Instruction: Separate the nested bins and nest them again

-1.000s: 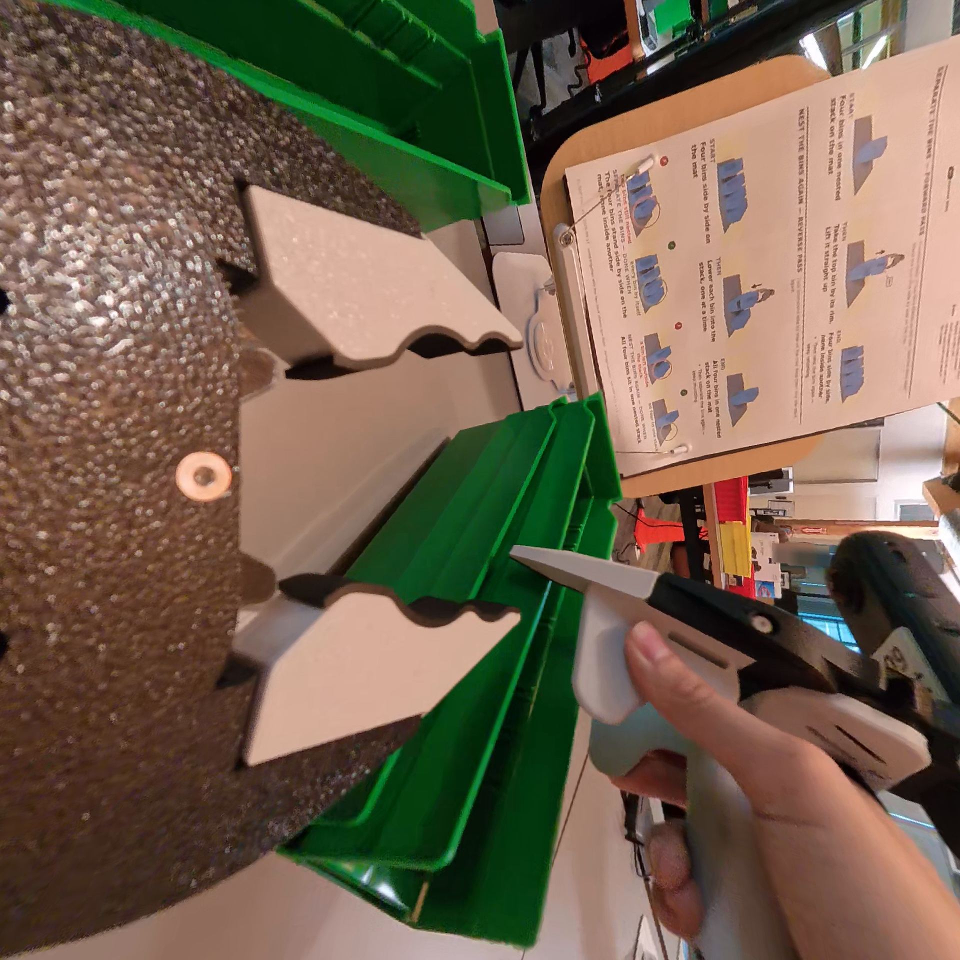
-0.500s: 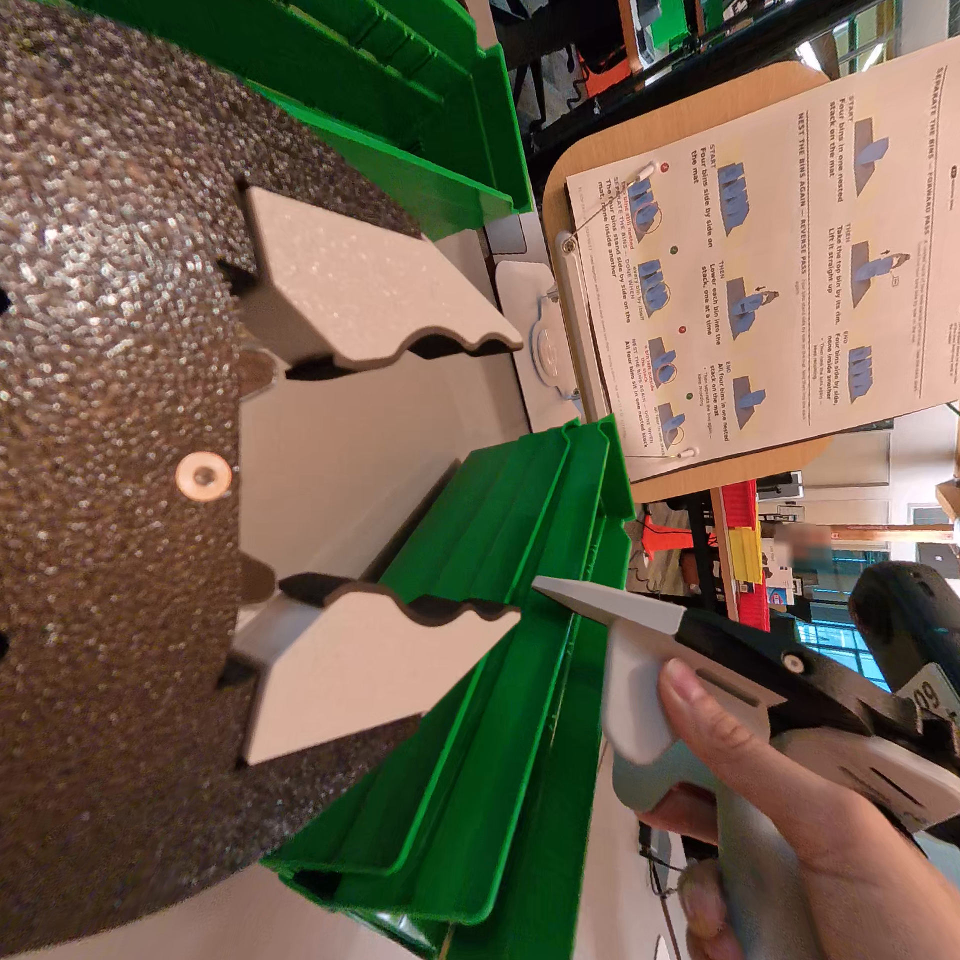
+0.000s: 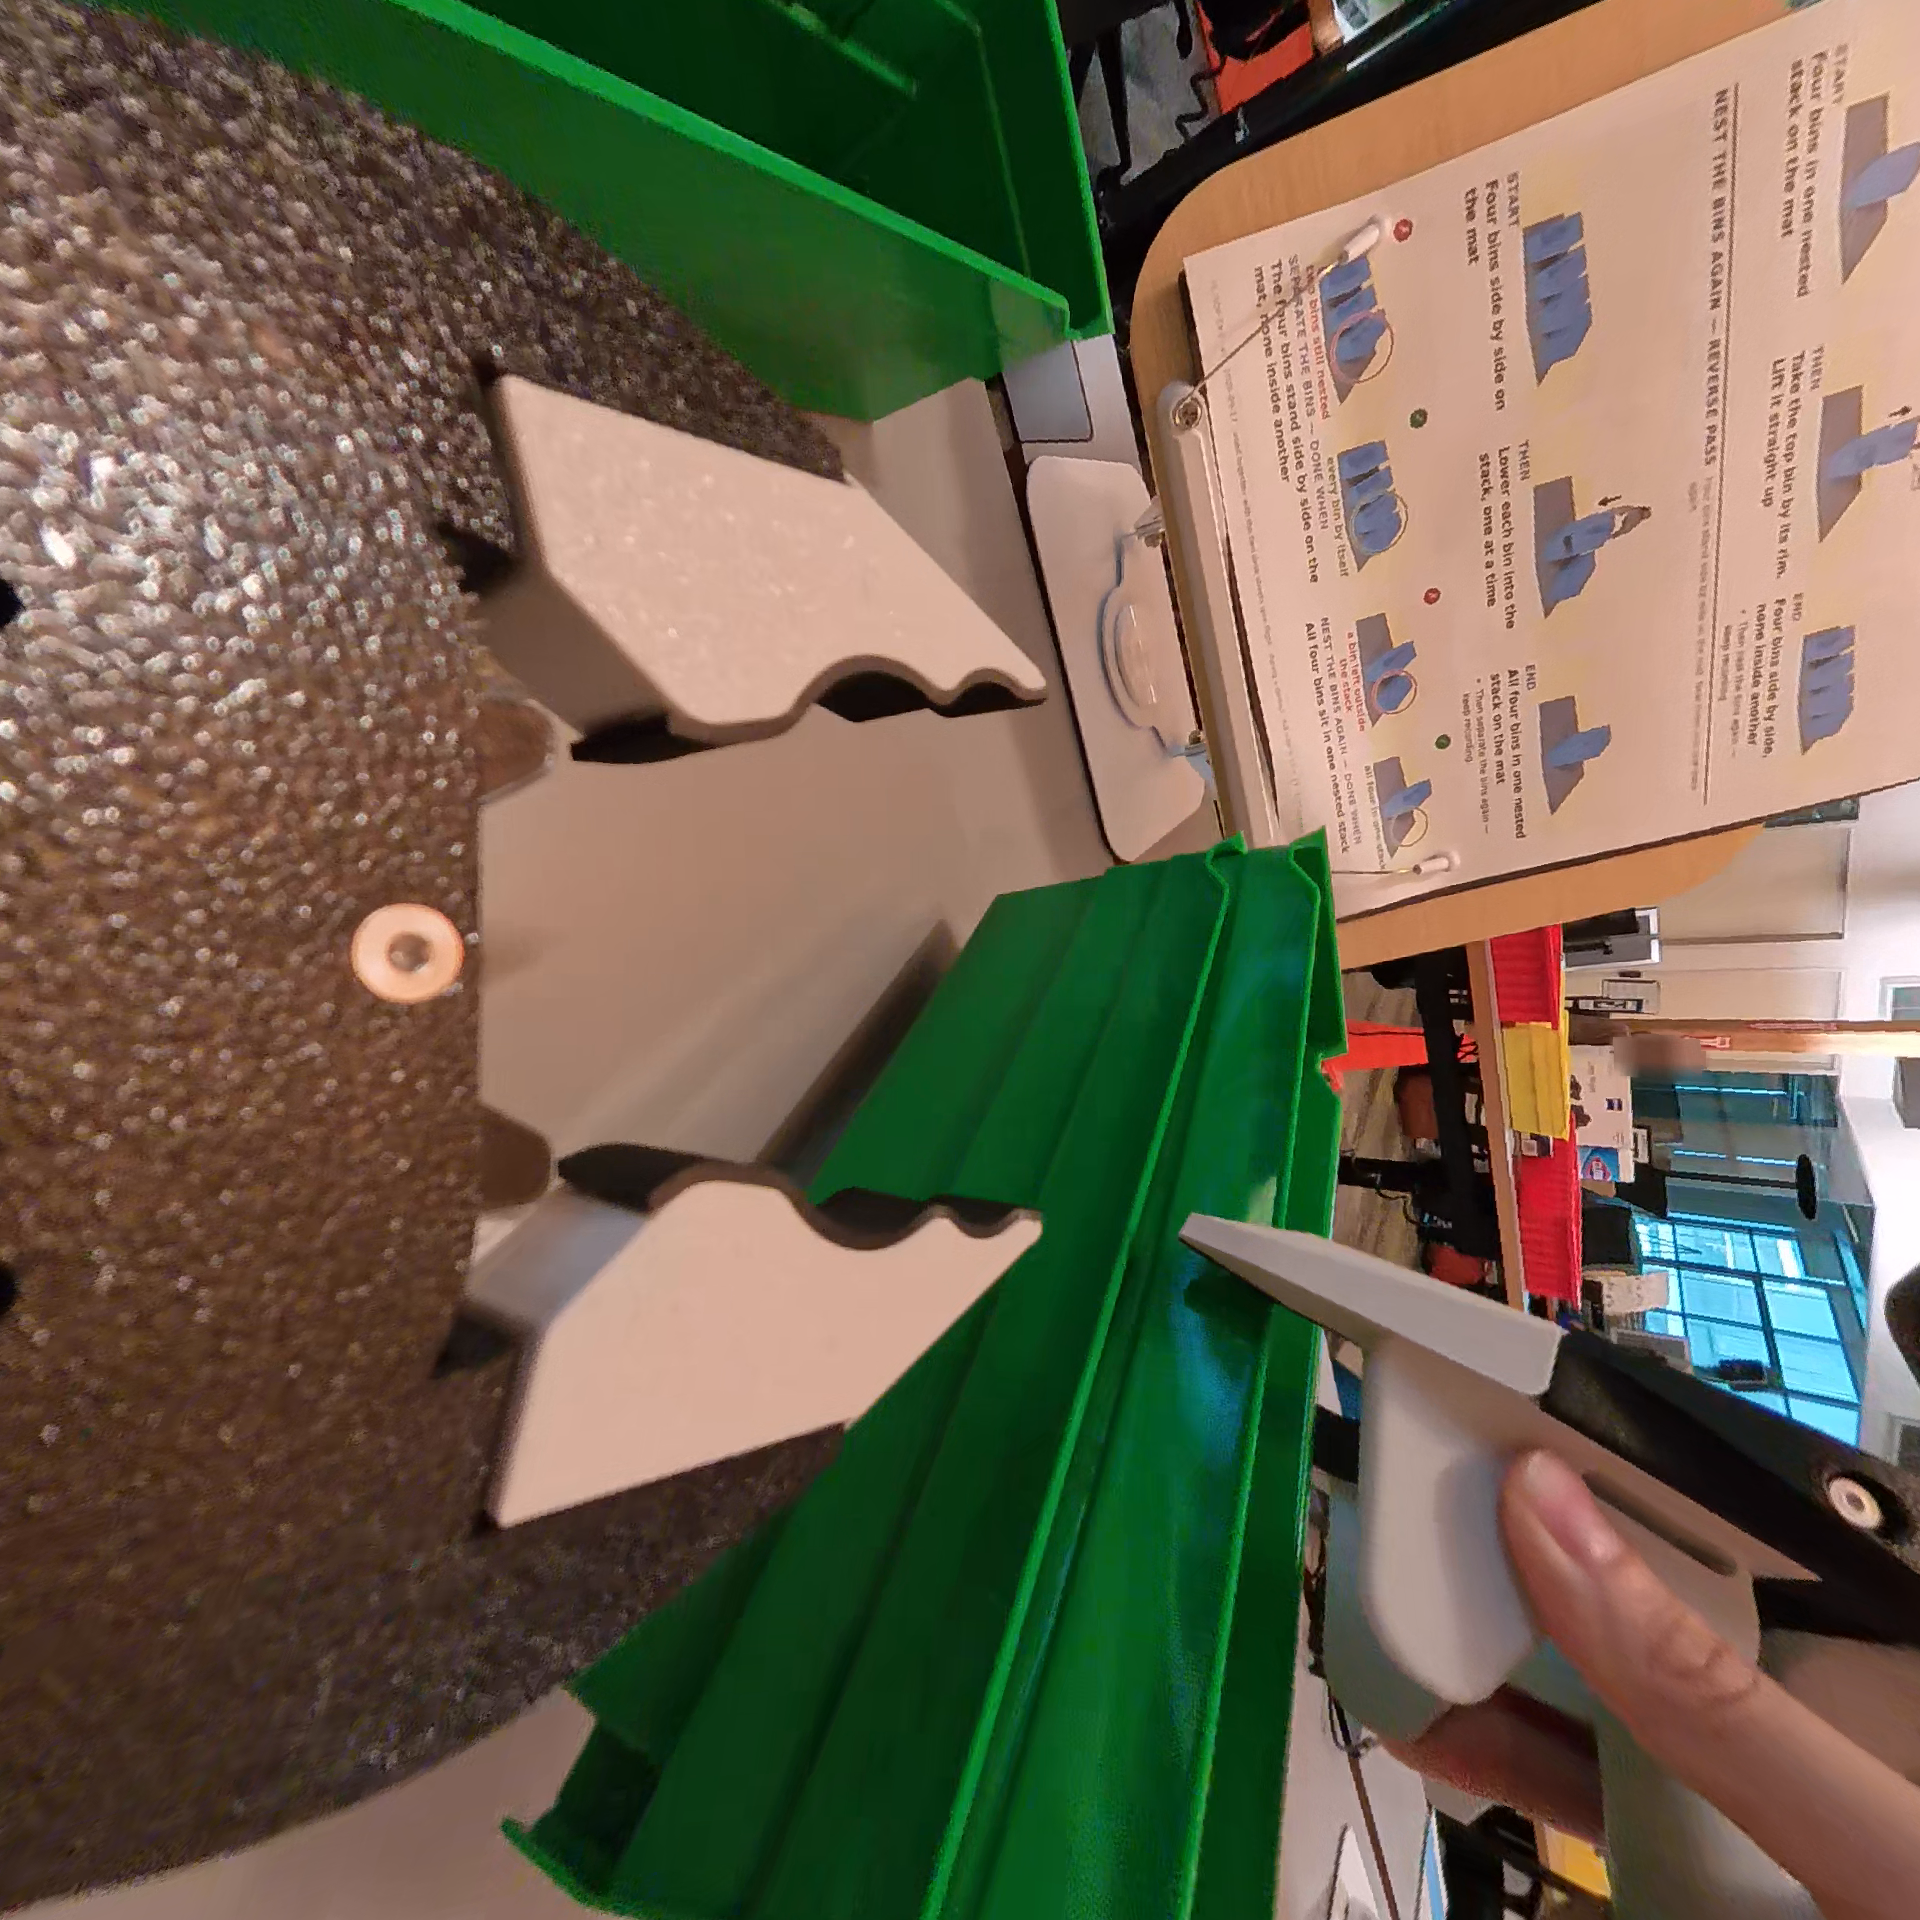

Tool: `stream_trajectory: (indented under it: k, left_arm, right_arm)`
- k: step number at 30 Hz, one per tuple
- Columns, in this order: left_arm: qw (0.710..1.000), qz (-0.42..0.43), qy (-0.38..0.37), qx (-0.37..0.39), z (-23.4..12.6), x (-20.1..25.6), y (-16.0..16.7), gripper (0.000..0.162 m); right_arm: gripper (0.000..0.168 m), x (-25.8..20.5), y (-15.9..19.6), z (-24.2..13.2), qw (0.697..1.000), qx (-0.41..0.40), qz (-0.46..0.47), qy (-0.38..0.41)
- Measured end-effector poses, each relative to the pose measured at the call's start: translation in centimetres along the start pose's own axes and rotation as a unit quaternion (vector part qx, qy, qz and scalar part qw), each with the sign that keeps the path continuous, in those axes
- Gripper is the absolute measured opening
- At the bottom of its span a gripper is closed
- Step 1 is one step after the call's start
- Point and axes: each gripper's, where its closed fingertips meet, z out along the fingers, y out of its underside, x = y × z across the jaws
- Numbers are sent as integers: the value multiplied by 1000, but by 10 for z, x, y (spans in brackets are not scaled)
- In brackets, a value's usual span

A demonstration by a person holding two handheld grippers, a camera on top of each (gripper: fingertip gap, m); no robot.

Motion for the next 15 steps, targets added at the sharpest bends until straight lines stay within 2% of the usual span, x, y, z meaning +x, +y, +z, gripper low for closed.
stream_trajectory:
  k: [3, 6, 15]
  left_arm:
    - [1000, -4, 12, -4, 0, 4, 2, 91]
    - [1000, -5, 24, -5, 0, 9, 2, 91]
    - [999, -11, 47, -19, 1, 16, 5, 91]
  right_arm:
    - [98, 5, -2, -1, 1000, 10, 5, 6]
    - [97, 14, 0, 3, 999, 7, -6, 51]
    - [99, 18, 4, -1, 999, 7, 20, 39]
